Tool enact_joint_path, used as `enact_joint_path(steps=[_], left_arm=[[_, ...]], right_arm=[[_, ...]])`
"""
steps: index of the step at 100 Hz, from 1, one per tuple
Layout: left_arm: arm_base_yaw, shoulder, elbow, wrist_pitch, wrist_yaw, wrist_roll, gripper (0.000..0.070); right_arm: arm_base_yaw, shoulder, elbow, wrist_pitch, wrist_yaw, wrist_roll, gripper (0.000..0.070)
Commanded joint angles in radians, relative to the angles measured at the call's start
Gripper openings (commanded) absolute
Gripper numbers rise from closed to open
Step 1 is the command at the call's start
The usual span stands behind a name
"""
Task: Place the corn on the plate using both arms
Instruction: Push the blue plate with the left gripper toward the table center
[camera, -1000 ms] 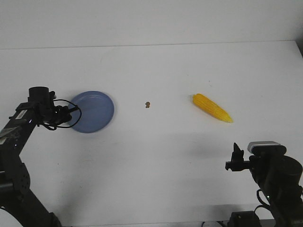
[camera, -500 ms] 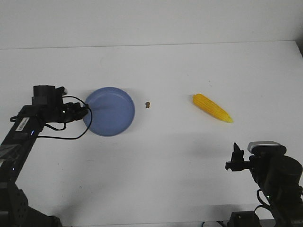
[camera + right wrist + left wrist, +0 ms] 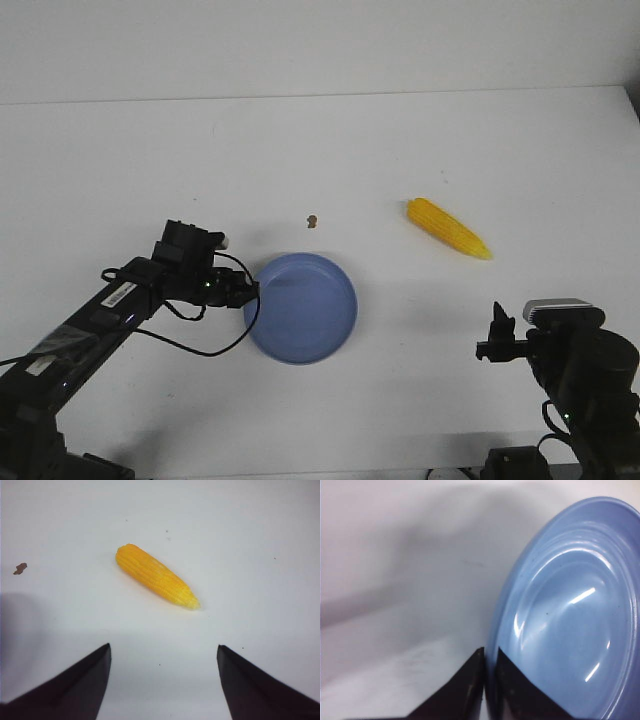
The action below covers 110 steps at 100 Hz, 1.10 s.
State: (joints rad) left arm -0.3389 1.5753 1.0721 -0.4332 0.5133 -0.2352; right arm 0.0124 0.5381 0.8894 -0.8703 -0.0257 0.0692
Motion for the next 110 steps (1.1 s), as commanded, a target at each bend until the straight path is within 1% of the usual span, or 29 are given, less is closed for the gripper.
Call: enact_joint_path(steps=[1,16,41,67,104,110], left_arm=[[-0.014,0.009,0.013,0.009,0.007,-0.014,0.0006],[-0.029,0.010,0.001,0.017,-0.008,-0.018,0.0007],[-0.029,0.011,-0.063,0.069,-0.009,-0.030,0.0012],[-0.029,0.013,-0.103,0.090,-0.022,-0.031,0.0015],[-0.029,0.066,-0.108,0.094,-0.023,-0.031,0.0019],[-0.029,0.082,-0.108,0.093,-0.023,-0.031,0.0029]], right_arm=[[0.001,0.007,0.019,0.009,0.000,0.013,0.0448],[0.001,0.007,0.019,0.009,0.000,0.013,0.0448],[0.001,0.007,0.019,0.009,0.000,0.013,0.0448],[0.001,0.007,0.019,0.009,0.000,0.013,0.0448],[0.001,0.007,0.019,0.009,0.000,0.013,0.0448],[0.001,0.006,0.019,0.009,0.000,0.013,0.0448]])
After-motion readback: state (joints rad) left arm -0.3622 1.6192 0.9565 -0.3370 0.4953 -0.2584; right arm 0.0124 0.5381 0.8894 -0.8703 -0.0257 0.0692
